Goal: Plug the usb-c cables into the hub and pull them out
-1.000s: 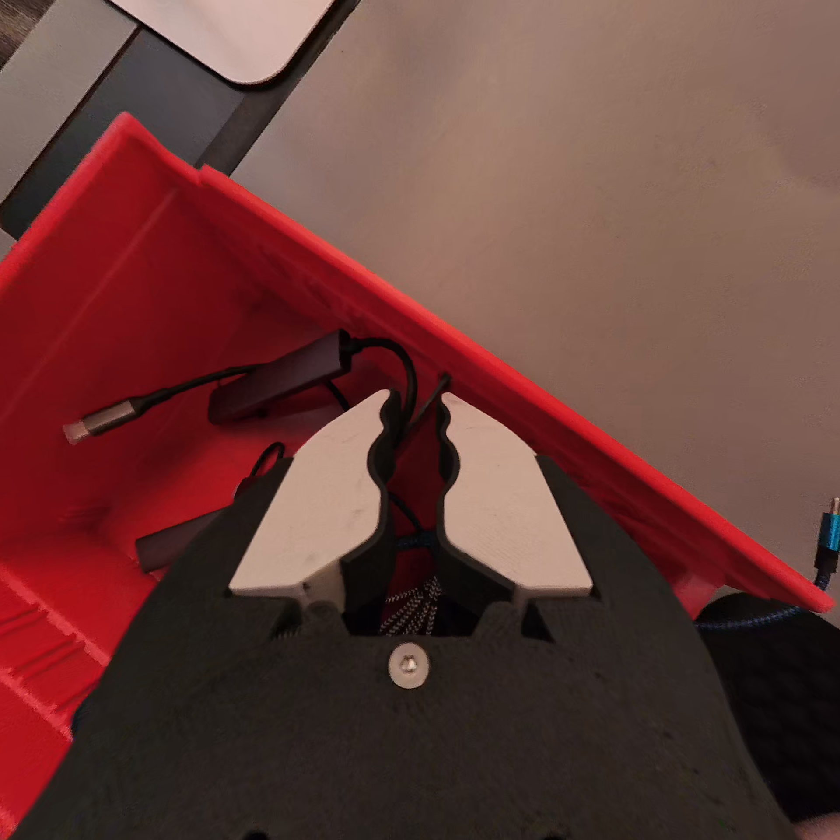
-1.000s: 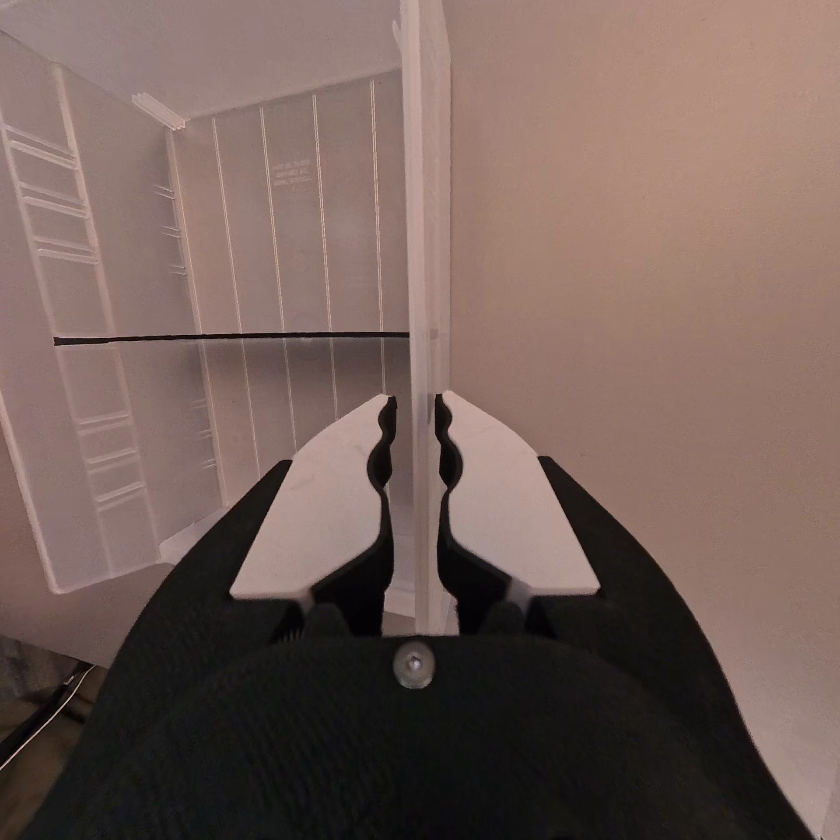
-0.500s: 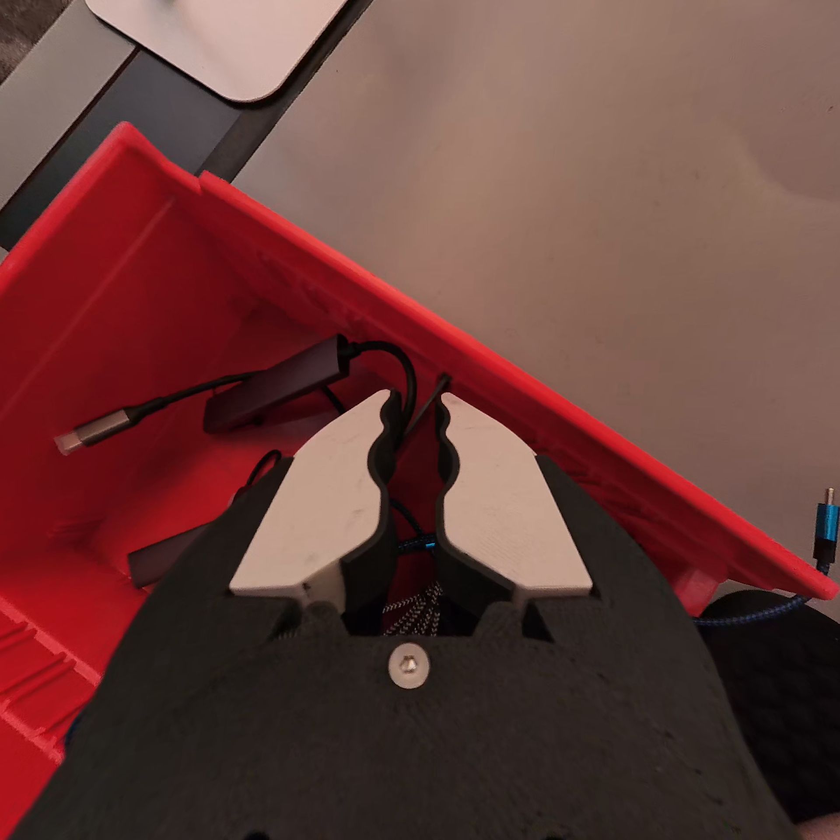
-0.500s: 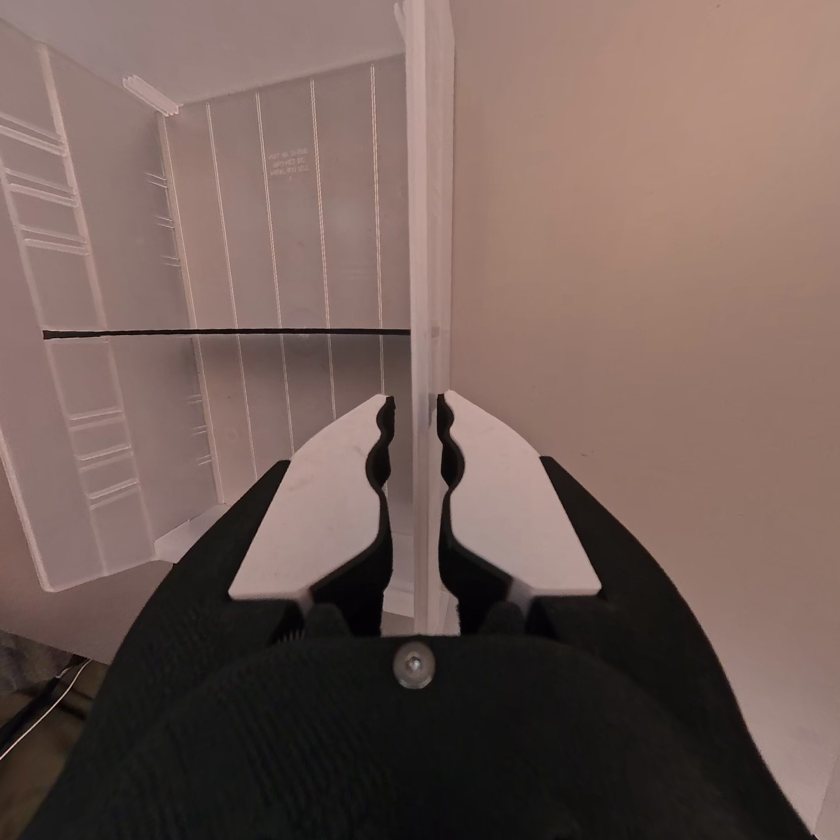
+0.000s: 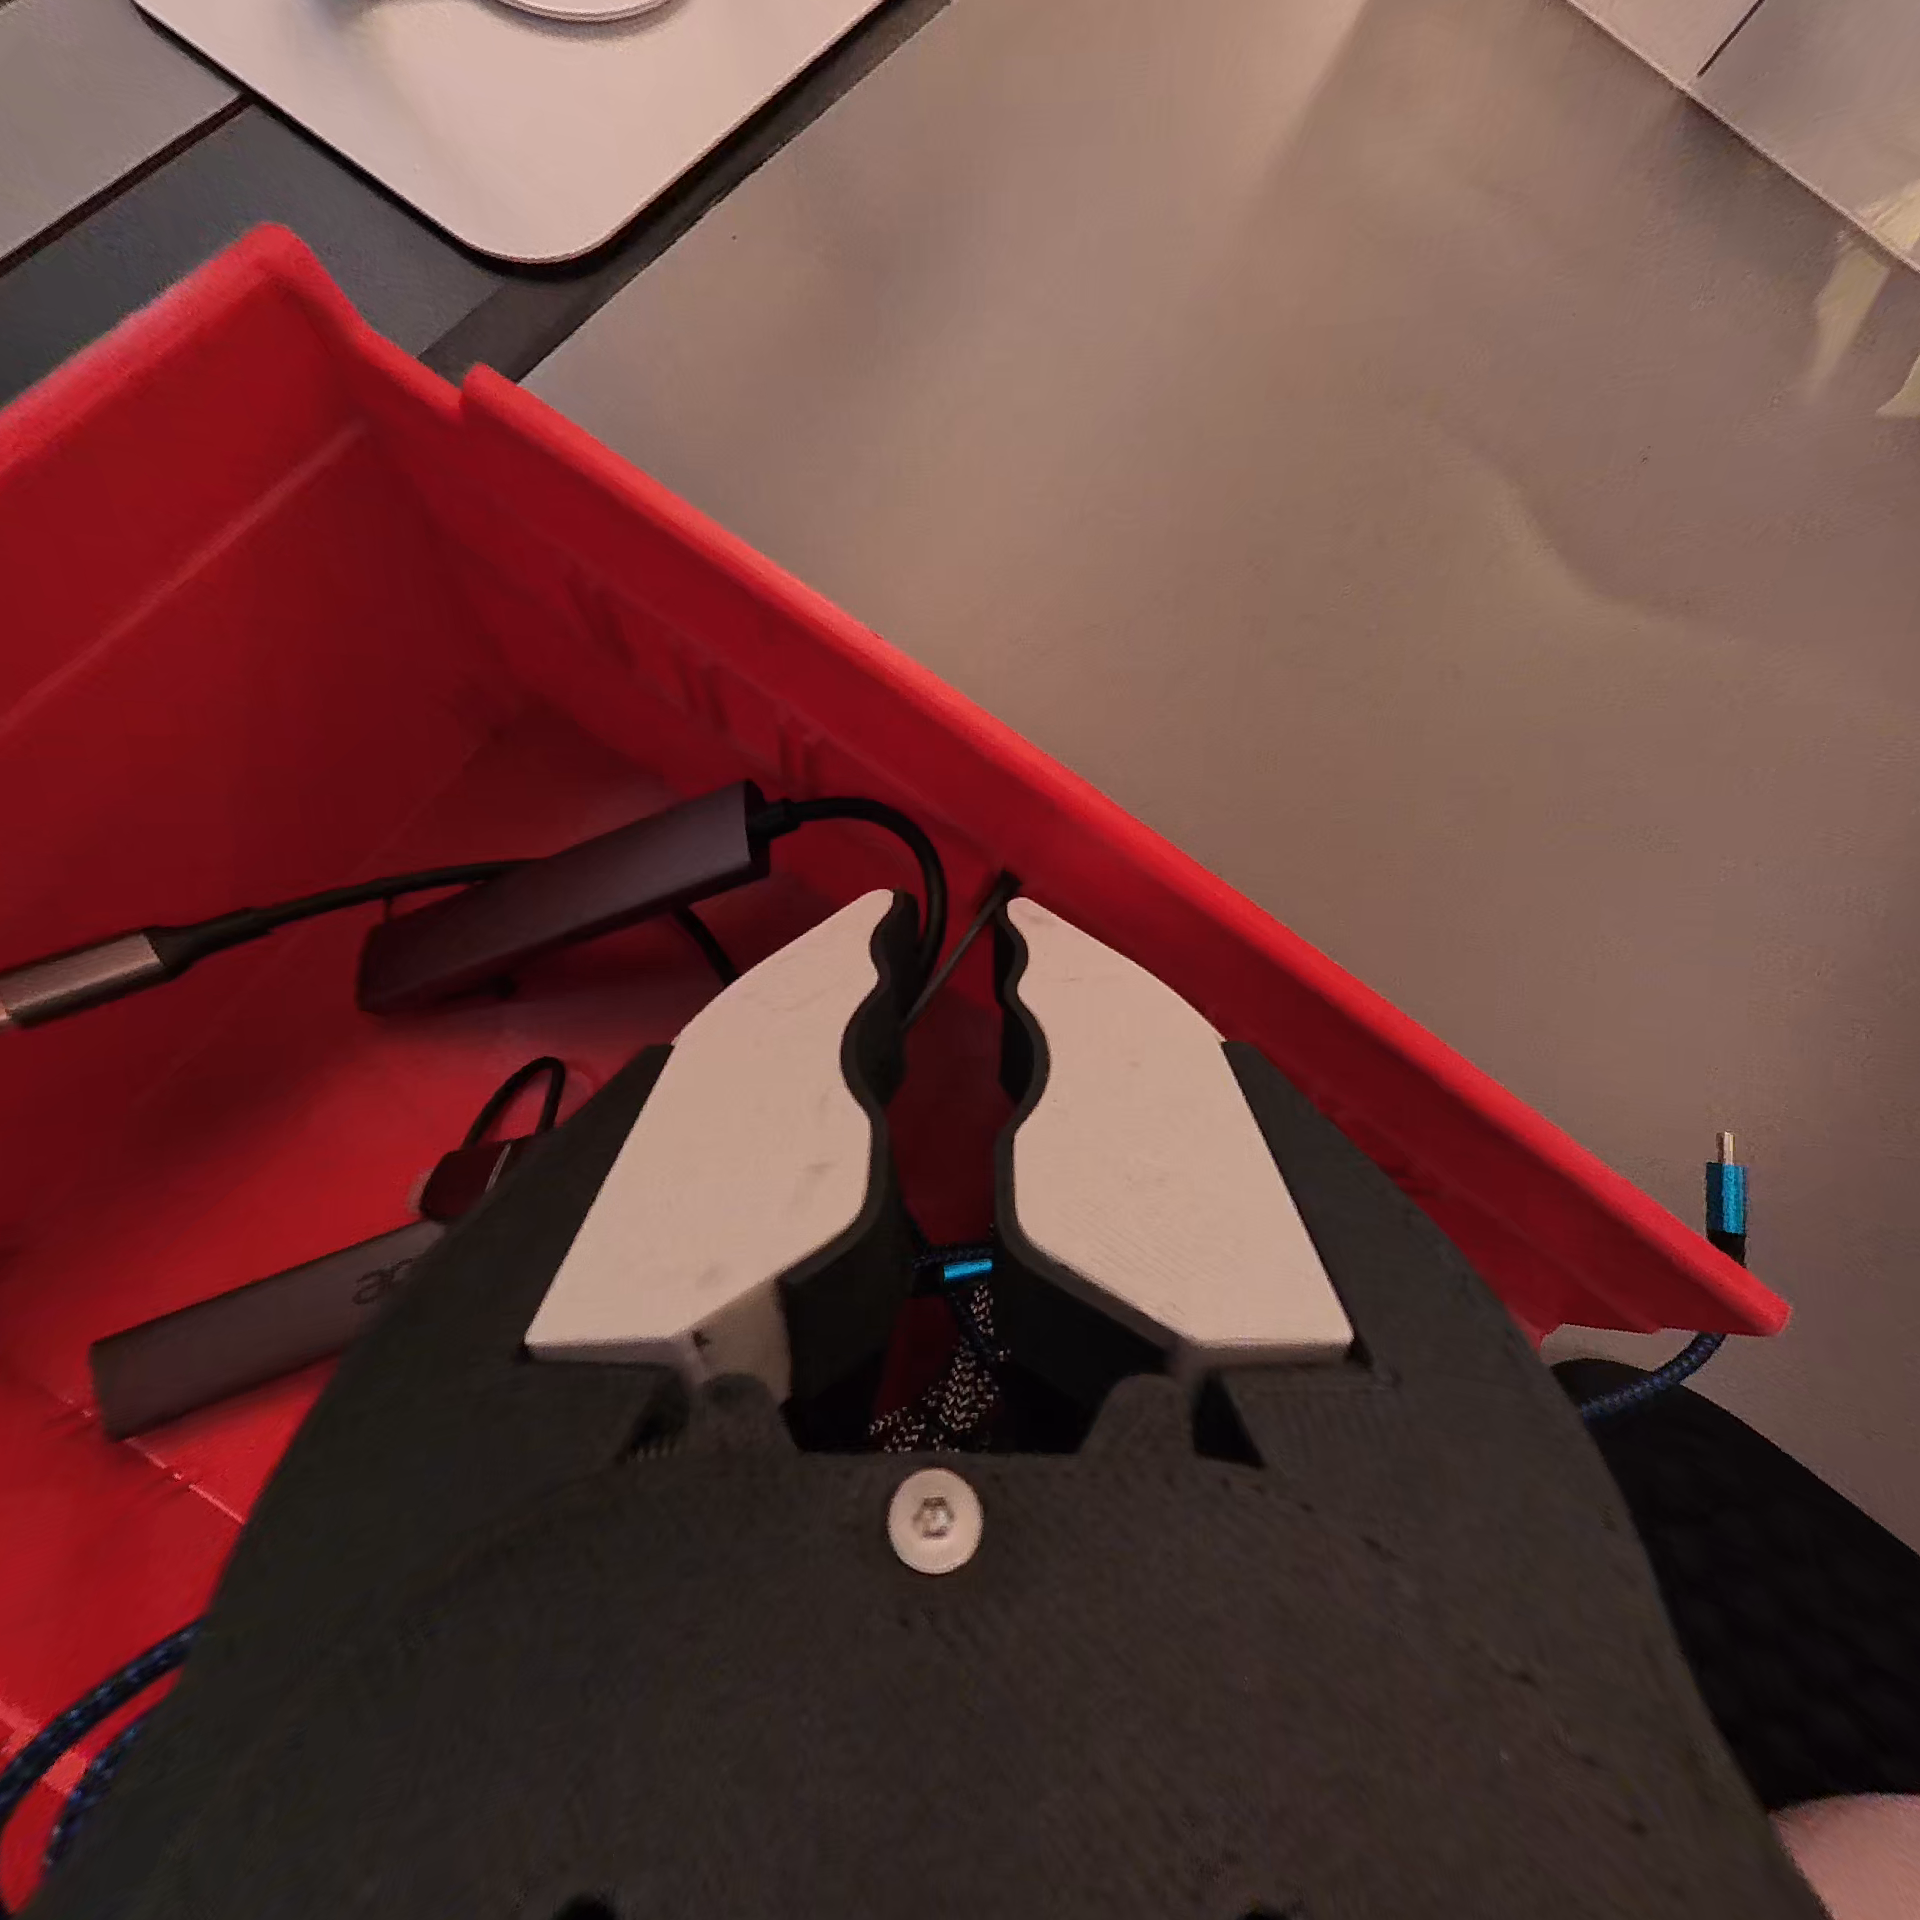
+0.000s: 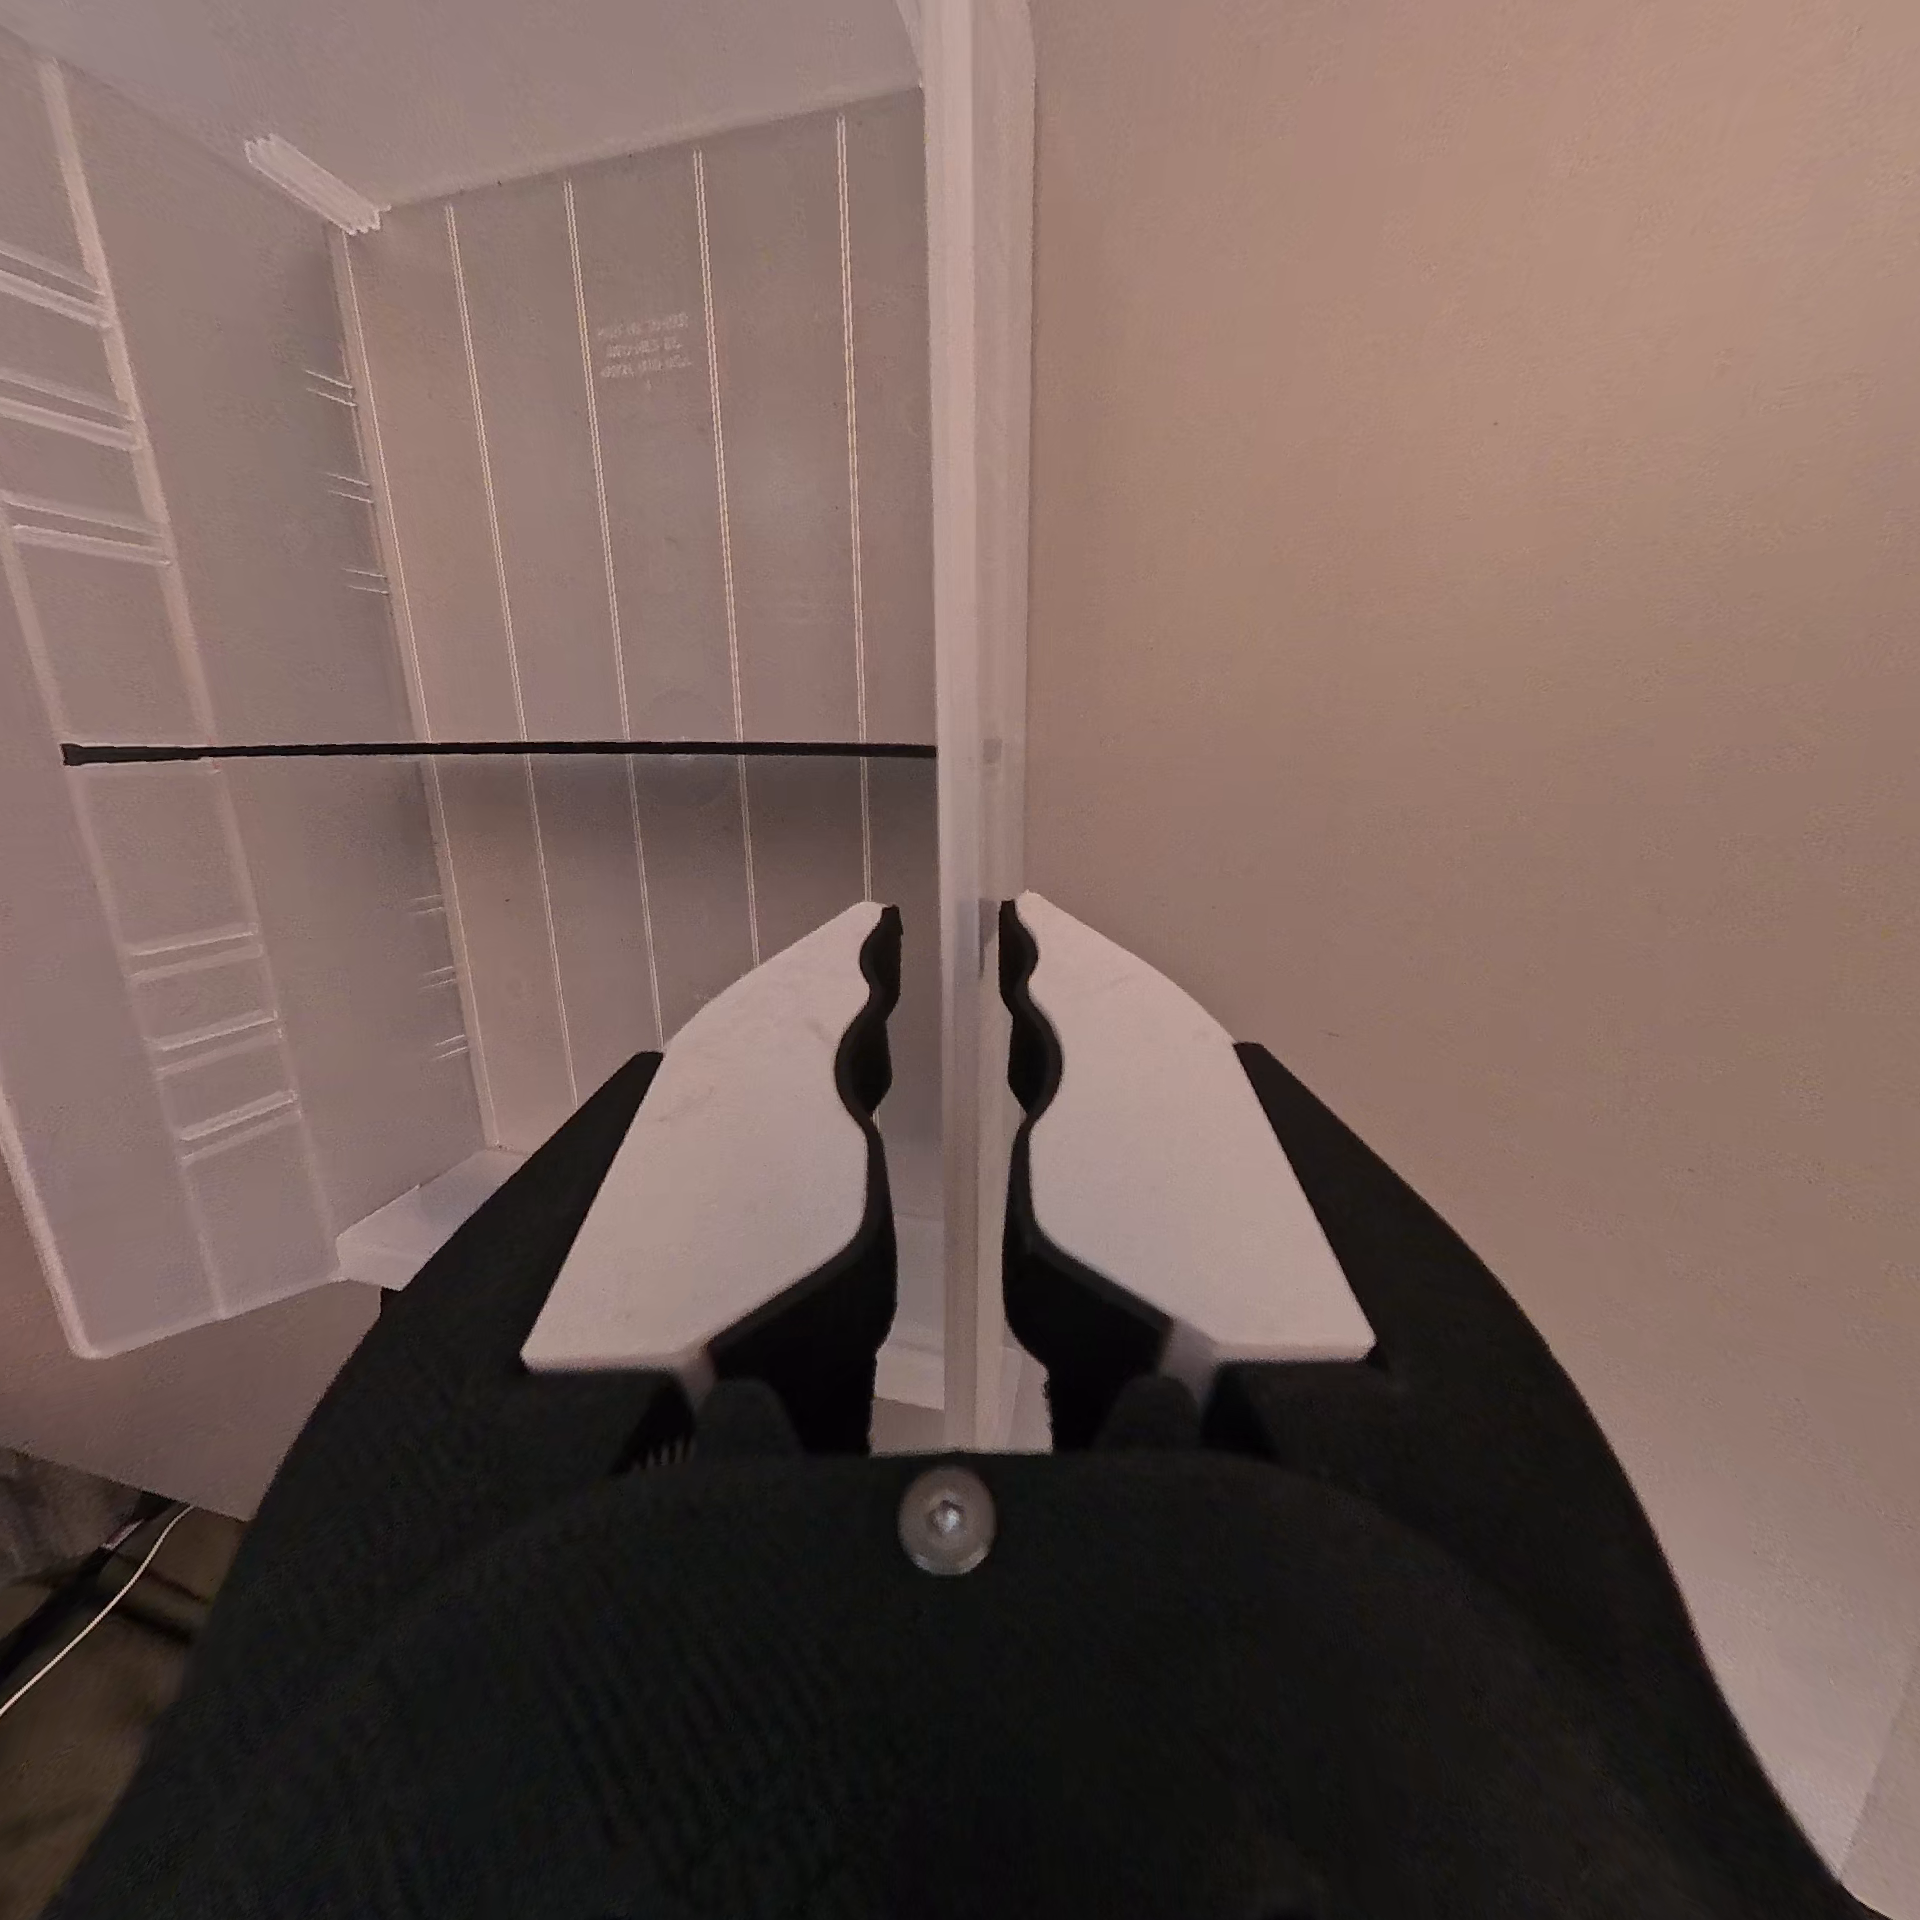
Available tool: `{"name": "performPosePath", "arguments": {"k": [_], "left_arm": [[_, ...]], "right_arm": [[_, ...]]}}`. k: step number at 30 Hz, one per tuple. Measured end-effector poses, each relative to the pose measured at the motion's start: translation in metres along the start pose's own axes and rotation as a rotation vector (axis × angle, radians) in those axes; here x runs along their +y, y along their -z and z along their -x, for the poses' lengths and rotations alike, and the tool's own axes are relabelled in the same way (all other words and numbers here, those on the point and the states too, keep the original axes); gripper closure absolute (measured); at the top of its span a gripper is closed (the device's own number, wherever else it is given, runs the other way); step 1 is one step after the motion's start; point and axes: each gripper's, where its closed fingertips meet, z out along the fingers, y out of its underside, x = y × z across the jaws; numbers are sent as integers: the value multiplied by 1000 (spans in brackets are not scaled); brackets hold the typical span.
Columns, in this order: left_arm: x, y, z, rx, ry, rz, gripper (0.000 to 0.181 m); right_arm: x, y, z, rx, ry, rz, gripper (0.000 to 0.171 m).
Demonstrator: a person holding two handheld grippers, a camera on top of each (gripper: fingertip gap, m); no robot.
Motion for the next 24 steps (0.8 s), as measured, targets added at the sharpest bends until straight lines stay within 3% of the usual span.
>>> {"name": "performPosePath", "arguments": {"k": [20, 24], "left_arm": [[-2, 2, 0, 58, 54, -36, 169], [-7, 4, 4, 82, 114, -83, 178]], "right_arm": [[0, -1, 0, 13, 9, 3, 152], [1, -1, 0, 16, 11, 4, 151]]}}
